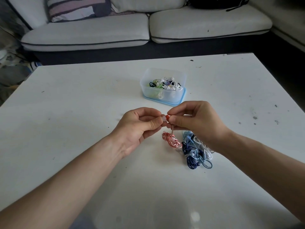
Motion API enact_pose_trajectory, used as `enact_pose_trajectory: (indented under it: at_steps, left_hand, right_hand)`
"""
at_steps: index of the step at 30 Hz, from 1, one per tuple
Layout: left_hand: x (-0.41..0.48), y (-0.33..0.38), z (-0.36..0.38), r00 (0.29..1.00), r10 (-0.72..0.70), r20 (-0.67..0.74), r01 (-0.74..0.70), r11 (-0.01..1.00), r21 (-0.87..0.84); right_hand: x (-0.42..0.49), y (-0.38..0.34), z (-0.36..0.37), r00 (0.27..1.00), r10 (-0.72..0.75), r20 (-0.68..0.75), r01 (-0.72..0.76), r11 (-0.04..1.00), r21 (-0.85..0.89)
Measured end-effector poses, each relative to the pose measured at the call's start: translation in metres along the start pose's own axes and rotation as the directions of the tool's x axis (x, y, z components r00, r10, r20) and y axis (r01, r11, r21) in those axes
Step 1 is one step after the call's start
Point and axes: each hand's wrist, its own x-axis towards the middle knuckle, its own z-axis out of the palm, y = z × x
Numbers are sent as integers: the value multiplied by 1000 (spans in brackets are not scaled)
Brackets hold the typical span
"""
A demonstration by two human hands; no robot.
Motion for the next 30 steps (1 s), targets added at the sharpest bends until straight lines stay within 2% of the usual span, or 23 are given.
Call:
enact_pose_trajectory:
  at_steps: [12,20,30]
  left_hand:
    - [0,-5,5,998,6,-60,-8,999,-32]
    - [0,-1,4,999,-14,-31,12,999,-45]
    - [1,-8,6,997,49,-63,-47,999,26]
  right_hand:
    - [-2,1,4,998,-28,-49,26,999,-39]
    - [0,-3,-1,1000,0,6,0,1000,-3]
    - [-1,4,1,999,-29,-43,26,997,-79]
